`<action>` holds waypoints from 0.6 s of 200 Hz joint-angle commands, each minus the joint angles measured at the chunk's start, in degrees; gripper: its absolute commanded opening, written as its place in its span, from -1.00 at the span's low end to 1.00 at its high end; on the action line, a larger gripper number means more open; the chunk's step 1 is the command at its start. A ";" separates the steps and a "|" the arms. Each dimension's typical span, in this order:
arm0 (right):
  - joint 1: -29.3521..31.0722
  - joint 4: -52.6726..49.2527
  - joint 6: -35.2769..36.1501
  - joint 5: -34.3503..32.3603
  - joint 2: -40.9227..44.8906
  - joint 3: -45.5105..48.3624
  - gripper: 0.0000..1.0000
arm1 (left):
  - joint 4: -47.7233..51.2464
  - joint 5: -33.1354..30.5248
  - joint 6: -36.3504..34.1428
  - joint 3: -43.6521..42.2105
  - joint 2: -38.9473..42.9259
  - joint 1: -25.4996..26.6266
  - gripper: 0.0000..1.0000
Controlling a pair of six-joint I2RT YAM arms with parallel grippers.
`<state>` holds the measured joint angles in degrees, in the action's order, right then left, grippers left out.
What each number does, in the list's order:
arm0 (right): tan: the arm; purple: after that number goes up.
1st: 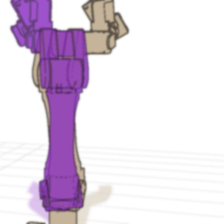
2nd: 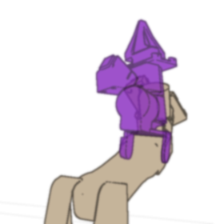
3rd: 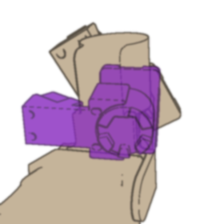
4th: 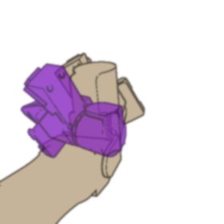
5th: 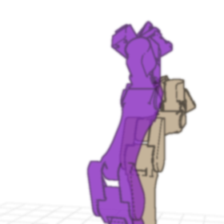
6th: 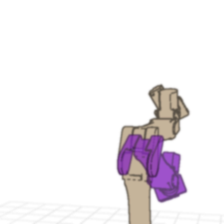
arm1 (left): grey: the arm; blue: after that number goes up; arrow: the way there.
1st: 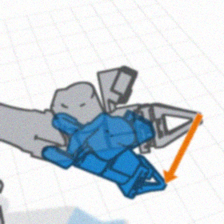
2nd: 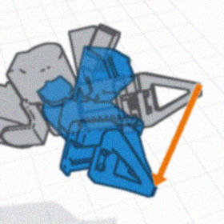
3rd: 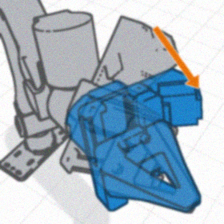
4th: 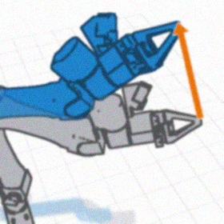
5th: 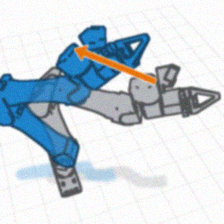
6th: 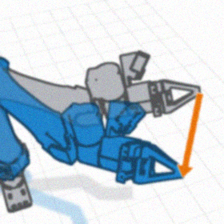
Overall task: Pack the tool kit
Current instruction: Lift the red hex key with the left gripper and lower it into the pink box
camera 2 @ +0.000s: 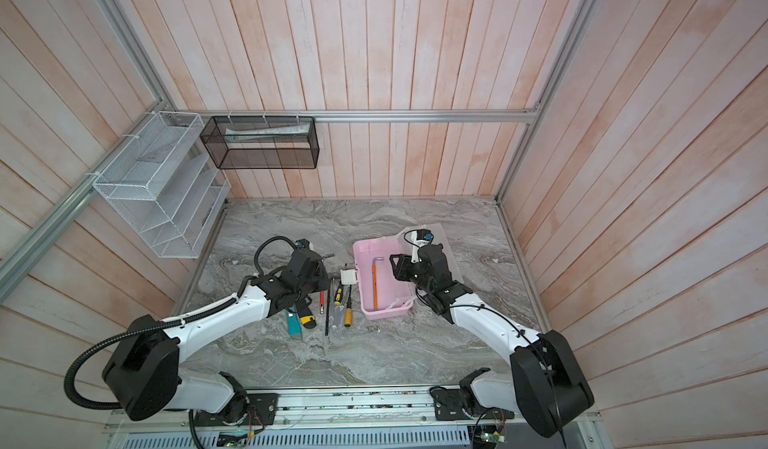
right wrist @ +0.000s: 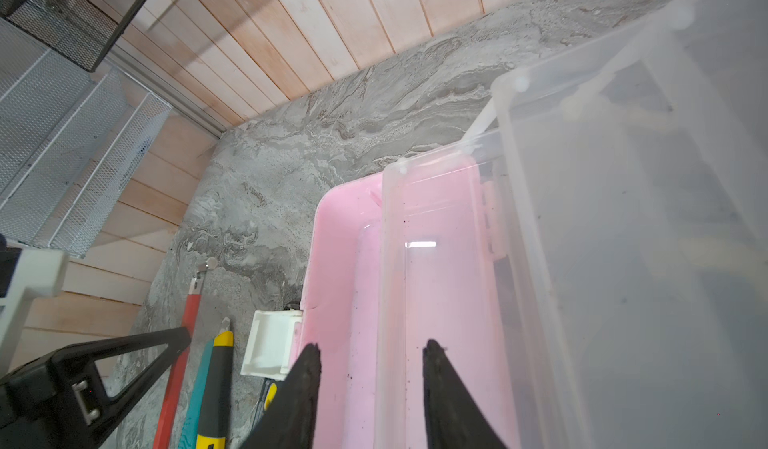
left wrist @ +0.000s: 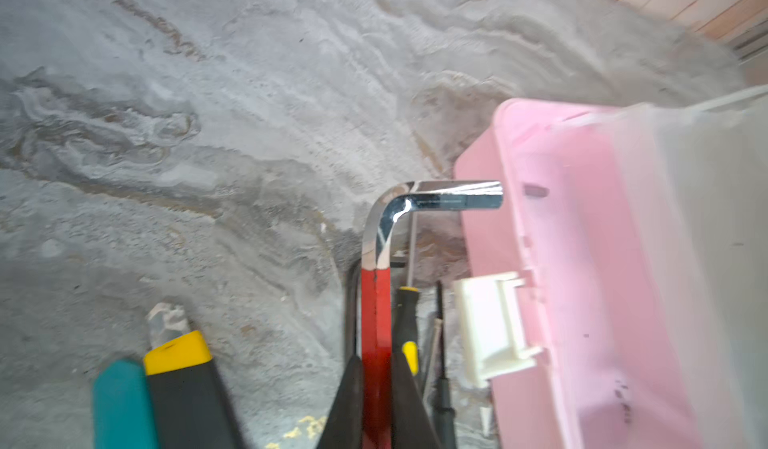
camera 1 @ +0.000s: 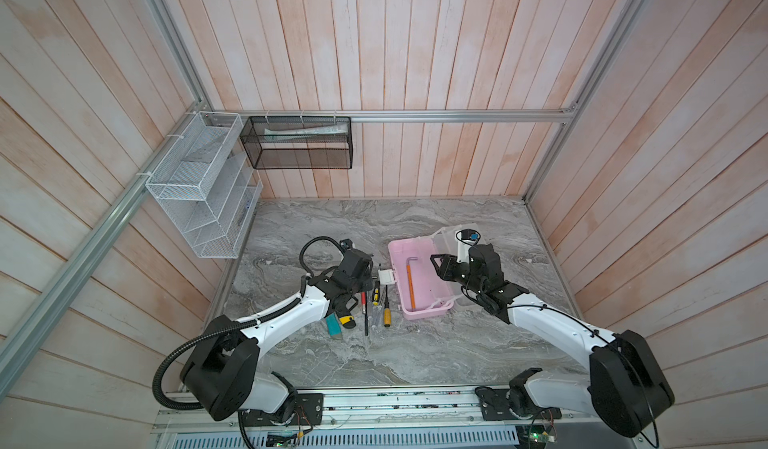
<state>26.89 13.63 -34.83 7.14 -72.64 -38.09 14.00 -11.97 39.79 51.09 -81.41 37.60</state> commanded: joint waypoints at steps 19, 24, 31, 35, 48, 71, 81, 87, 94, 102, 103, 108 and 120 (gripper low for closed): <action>-1.01 2.59 -2.22 2.57 1.01 1.05 -0.20 | -13.17 6.12 7.81 5.65 -5.48 2.86 -1.00; -1.05 2.64 -2.42 2.56 1.01 1.09 -0.20 | -13.58 6.44 8.16 6.95 -6.55 3.14 -1.00; -1.10 2.63 -2.59 2.66 1.08 1.18 -0.20 | -13.65 6.14 8.20 8.63 -8.37 3.79 -1.00; -1.10 2.70 -2.65 2.85 1.10 1.25 -0.20 | -13.50 6.03 8.20 9.63 -9.34 4.17 -1.00; -1.09 2.72 -2.78 3.03 1.40 1.62 -0.20 | -13.25 6.84 8.60 12.21 -12.25 4.72 -1.00; -1.11 2.98 -2.79 2.89 1.58 2.09 -0.20 | -14.13 7.94 10.47 14.42 -16.36 5.11 -1.00; -1.14 3.20 -2.74 2.72 1.45 2.32 -0.20 | -13.94 8.03 10.77 15.39 -18.05 5.28 -1.00; -1.23 3.25 -2.70 2.66 1.30 2.40 -0.20 | -13.82 7.86 11.06 15.65 -18.85 5.36 -1.00; -1.19 3.36 -2.70 2.63 1.10 2.52 -0.20 | -13.74 7.63 11.55 15.75 -19.69 5.38 -1.00; -1.22 3.59 -2.70 2.70 0.80 2.53 -0.20 | -13.90 7.27 11.80 15.73 -20.52 5.47 -1.00; -1.23 3.59 -2.70 2.66 0.73 2.51 -0.21 | -13.95 7.25 11.75 15.72 -20.58 5.46 -1.00; -1.22 3.67 -2.70 2.81 0.52 2.49 -0.20 | -13.95 7.18 11.65 15.93 -21.09 5.45 -1.00; -1.17 3.69 -2.69 2.88 0.02 2.50 -0.20 | -13.04 7.04 11.25 16.91 -22.62 5.44 -1.00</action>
<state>25.82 15.84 -37.32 9.19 -72.18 -36.25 2.17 -4.67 49.91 65.12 -102.00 42.83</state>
